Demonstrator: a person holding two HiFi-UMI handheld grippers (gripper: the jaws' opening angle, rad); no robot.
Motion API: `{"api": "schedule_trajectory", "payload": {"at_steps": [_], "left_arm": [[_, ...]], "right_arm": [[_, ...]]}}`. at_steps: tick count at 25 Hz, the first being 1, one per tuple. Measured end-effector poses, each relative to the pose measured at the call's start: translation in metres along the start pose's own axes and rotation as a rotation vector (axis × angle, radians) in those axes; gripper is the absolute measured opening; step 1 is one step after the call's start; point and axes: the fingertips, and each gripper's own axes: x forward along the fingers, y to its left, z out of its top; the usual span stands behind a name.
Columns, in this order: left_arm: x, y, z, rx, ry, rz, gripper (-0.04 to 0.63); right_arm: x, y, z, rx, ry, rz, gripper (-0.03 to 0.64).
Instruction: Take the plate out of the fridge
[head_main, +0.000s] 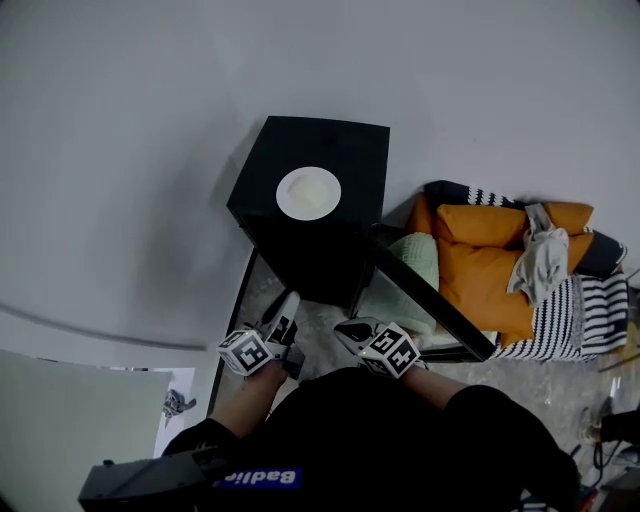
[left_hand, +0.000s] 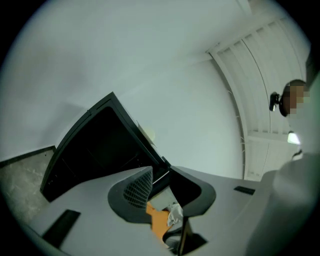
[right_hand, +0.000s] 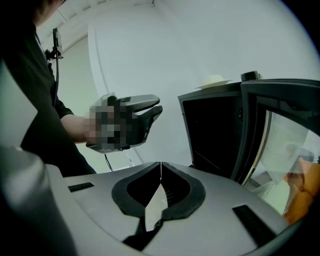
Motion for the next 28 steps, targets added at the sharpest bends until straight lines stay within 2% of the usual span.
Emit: {"api": "schedule_trajectory", "payload": {"at_steps": [3, 8, 10, 15, 20, 28], "left_arm": [[-0.012, -0.016, -0.018, 0.109, 0.047, -0.032, 0.092], [-0.018, -0.033, -0.018, 0.311, 0.094, -0.058, 0.092], [-0.023, -0.038, -0.024, 0.367, 0.118, -0.055, 0.092], [-0.032, -0.044, -0.041, 0.444, 0.168, -0.063, 0.092], [-0.039, -0.049, -0.05, 0.507, 0.18, -0.07, 0.089], [-0.046, -0.053, -0.053, 0.535, 0.179, -0.077, 0.086]], "right_arm": [[0.002, -0.001, 0.003, -0.009, -0.006, -0.004, 0.012], [0.008, 0.01, 0.007, -0.02, -0.004, 0.02, 0.011], [0.009, 0.013, 0.007, -0.025, -0.007, 0.019, 0.011], [0.007, 0.018, 0.014, -0.043, -0.042, 0.019, 0.011], [0.003, 0.029, 0.027, -0.074, -0.112, 0.036, 0.011], [0.001, 0.037, 0.029, -0.08, -0.13, 0.044, 0.011]]}}
